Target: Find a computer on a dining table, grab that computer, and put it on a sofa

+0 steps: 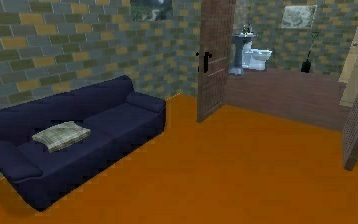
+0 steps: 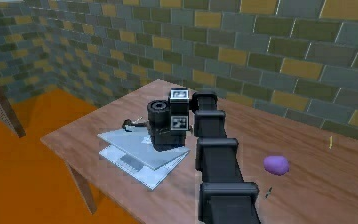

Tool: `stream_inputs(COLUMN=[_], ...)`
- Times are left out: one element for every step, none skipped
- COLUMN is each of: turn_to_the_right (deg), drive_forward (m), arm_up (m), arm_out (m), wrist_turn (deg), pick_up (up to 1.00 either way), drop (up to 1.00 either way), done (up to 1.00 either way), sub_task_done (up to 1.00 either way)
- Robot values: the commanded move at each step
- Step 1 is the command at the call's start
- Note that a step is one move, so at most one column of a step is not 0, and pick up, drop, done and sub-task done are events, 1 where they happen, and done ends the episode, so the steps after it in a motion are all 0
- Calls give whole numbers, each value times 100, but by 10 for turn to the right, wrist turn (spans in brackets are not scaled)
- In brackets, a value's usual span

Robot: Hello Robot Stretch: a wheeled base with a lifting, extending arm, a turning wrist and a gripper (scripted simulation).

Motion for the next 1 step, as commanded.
stream_inputs(turn_to_the_right=[0], drive_forward=[0], arm_up=[-30], arm_out=[0], wrist_turn=[0], pick_up=[0], drop=[0], done=[0], sub_task_done=[0])
